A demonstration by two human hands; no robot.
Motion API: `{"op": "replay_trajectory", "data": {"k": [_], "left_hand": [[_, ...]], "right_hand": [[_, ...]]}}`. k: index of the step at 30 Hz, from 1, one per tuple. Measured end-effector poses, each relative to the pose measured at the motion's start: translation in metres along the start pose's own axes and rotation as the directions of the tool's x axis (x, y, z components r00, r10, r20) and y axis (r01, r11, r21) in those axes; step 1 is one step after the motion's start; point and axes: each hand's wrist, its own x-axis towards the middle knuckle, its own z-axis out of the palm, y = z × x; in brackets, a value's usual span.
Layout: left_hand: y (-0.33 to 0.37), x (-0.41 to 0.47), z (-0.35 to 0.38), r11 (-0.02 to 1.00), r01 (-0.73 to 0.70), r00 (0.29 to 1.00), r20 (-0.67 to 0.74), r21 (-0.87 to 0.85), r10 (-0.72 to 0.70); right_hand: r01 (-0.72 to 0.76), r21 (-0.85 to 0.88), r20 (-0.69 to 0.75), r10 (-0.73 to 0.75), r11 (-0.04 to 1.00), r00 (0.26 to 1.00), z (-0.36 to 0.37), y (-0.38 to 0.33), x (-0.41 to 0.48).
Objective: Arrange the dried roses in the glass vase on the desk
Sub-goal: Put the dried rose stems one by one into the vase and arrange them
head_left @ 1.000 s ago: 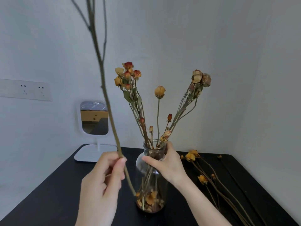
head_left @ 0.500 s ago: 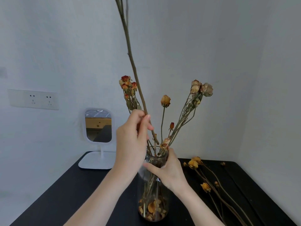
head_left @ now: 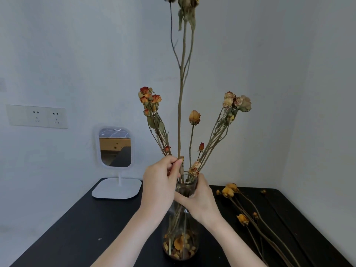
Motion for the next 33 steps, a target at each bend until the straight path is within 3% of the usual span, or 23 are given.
{"op": "replay_trajectory", "data": {"k": [18, 33], "left_hand": [[-0.009, -0.011, 0.013, 0.989, 0.121, 0.982, 0.136, 0.088, -0.132], [-0.007, -0.007, 0.013, 0.98, 0.118, 0.975, 0.168, 0.16, -0.145]], "right_hand": [[0.038, 0.022, 0.011, -0.038, 0.999, 0.999, 0.0, 0.001, 0.001], [0.032, 0.042, 0.017, -0.033, 0.999, 0.999, 0.002, 0.003, 0.001]]}}
